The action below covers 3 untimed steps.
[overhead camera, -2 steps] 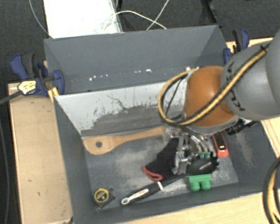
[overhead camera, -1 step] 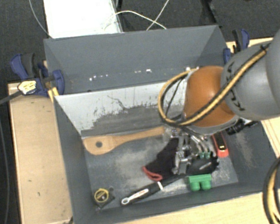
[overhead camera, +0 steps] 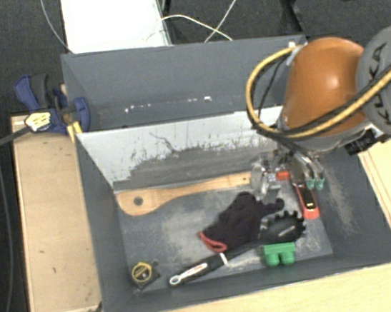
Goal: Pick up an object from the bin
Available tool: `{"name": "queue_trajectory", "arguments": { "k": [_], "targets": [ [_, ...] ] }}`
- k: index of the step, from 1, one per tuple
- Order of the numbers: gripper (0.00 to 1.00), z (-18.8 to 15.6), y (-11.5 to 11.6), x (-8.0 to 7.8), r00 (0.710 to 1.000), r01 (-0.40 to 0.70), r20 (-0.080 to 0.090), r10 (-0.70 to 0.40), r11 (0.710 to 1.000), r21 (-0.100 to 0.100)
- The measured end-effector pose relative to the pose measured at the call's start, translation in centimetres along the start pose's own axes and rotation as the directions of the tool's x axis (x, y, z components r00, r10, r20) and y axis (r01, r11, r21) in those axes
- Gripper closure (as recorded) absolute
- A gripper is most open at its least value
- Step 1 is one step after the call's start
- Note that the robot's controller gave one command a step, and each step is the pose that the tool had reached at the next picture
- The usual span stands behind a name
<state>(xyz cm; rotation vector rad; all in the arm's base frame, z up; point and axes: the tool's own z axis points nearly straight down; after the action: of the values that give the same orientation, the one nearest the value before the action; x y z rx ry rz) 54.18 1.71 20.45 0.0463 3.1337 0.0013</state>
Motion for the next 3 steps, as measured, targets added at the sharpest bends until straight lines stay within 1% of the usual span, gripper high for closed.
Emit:
{"name": "queue_trajectory", "arguments": {
  "k": [1,2,3],
  "targets": [
    [1.0,0.0,0.0,0.0,1.0,0.0,0.0,0.0,1.0,0.0],
    [0.0,3.4,-0.5,1.6,0.995,0.096,-0.001,-0.096,0.995,0.0],
    [0.0,3.3,-0.5,1.5,0.995,0.096,0.002,-0.096,0.995,0.0]
  ]
}}
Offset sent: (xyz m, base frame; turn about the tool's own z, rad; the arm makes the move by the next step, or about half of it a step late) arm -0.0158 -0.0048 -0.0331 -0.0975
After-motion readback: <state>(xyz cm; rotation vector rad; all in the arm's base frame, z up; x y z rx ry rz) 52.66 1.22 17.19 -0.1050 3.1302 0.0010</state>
